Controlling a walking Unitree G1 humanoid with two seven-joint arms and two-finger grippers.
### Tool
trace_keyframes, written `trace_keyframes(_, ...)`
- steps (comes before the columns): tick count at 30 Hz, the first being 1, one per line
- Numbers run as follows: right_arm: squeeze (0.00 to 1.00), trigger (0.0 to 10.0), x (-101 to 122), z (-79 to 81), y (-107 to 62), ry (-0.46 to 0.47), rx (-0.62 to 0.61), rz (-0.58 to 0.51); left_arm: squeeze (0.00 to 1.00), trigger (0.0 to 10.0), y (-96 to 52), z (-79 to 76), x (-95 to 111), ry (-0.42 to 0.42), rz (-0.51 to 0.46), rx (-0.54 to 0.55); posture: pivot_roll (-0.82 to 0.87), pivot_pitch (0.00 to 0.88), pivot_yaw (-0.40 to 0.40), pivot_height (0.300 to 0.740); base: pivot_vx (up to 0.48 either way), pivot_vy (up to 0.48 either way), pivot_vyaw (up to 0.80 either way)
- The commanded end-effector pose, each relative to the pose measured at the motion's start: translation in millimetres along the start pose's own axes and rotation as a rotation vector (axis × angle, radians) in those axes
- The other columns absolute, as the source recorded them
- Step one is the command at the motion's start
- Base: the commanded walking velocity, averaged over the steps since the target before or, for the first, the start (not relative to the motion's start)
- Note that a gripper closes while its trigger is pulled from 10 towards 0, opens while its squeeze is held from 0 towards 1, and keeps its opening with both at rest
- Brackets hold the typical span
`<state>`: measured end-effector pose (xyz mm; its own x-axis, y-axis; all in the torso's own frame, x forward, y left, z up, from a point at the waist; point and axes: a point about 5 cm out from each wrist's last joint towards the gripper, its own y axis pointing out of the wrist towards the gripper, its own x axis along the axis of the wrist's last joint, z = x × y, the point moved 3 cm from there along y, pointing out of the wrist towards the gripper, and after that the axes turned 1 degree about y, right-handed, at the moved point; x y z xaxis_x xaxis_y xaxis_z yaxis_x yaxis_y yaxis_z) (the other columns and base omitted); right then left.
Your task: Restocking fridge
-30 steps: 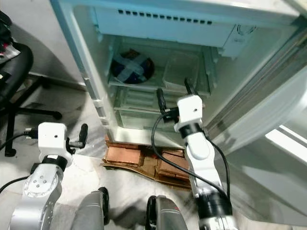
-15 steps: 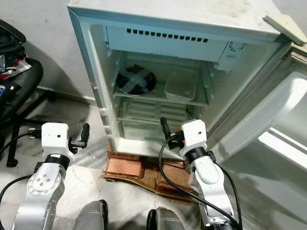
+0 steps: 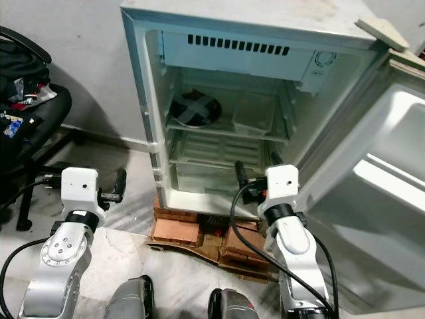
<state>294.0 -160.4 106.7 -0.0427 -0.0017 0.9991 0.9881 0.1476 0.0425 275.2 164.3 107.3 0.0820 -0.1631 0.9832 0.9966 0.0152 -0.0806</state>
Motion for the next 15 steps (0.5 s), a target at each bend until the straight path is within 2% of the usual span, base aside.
trace_keyframes(1,0.0,10.0,-1.2,-7.4,-1.3,0.033,-0.041,0.015,0.0,10.0,0.1,-1.6,-0.5,0.0,-0.001,-0.009,0.11,0.096,-0.051,0.74,-0.27,0.0,0.0)
trace_keyframes(4,0.0,10.0,-3.2,-10.4,0.2,0.06,-0.077,0.028,0.0,10.0,1.3,-1.9,0.7,0.001,-0.005,-0.014,0.11,0.095,-0.051,0.74,-0.19,0.0,0.0)
trace_keyframes(8,0.0,10.0,-4.7,-14.6,4.0,0.029,-0.122,0.036,0.0,10.0,4.1,-0.8,3.8,0.01,-0.021,-0.017,0.11,0.093,-0.049,0.74,0.0,0.0,0.0)
trace_keyframes(11,0.0,10.0,-7.4,-13.6,4.4,0.072,-0.118,0.047,0.0,10.0,4.5,-1.7,4.3,0.011,-0.028,-0.03,0.11,0.089,-0.048,0.74,0.0,-0.261,0.0)
trace_keyframes(13,0.0,10.0,-7.2,-13.4,4.5,0.066,-0.118,0.05,0.0,10.0,4.9,-2.1,4.6,0.011,-0.031,-0.035,0.11,0.088,-0.049,0.74,0.0,-0.289,0.0)
trace_keyframes(15,0.0,10.0,-9.0,-14.7,5.5,0.018,-0.149,0.066,0.0,10.0,5.7,-3.2,5.3,0.013,-0.036,-0.045,0.1,0.087,-0.049,0.74,0.0,-0.341,0.0)
